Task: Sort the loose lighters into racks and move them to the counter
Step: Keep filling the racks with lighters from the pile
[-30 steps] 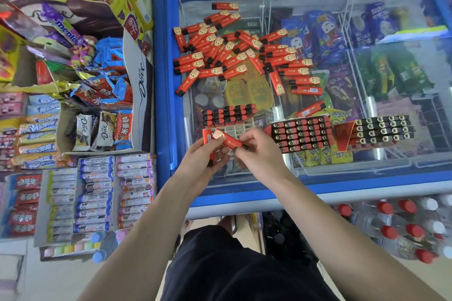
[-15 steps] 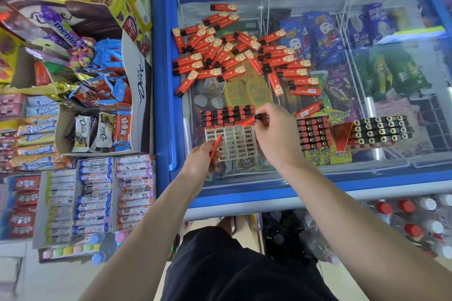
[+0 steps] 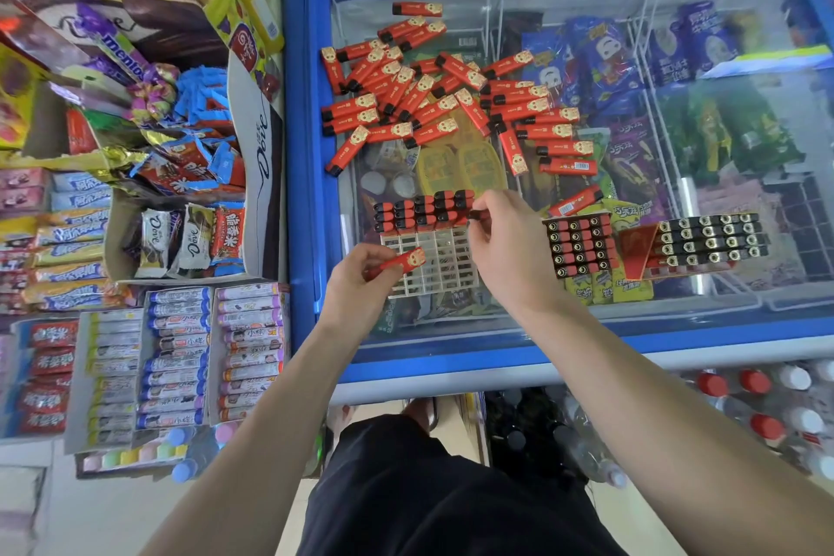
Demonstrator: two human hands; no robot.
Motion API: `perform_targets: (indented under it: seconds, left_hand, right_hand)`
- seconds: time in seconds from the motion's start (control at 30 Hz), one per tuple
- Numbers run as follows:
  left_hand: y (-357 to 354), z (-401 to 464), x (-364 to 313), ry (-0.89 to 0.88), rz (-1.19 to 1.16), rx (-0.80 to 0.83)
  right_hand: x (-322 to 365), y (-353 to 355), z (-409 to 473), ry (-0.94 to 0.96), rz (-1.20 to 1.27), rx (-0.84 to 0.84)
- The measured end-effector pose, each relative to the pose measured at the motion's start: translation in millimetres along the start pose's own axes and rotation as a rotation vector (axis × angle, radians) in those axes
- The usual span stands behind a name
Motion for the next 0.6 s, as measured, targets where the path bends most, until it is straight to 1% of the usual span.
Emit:
perform_targets:
  seconds: [0.2, 0.3, 0.47, 0.6]
  left_hand:
    - [15.6, 2.1, -7.3, -0.110, 0.038, -0.103]
    - [20.0, 3.4, -10.8, -0.140, 0.039, -0.112]
    - [23.8, 3.9, -15.2, -0.180, 0.048, -0.127]
    - [26.0, 3.3, -20.7, -0.218, 0.067, -0.159]
  right_hand:
    - [-4.6, -5.8, -2.5, -0.085, 0.034, 0.007]
    - [-5.7, -6.7, -0.6, -0.128, 0.055, -0.012]
    - [-14.5, -7.7, 6.4, -0.298, 0.109, 0.019]
    - [-14.7, -5.8, 10.2, -0.349, 0.142, 0.038]
Point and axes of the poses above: each hand's wrist, its own z-axis towards the middle knuckle, its own y-axis out of the back of the hand, x = y × z, the point moved 8 cm from there along z, towards the middle knuckle, and after that the axes turned 14 degrees about -x, right-handed, at the moved point
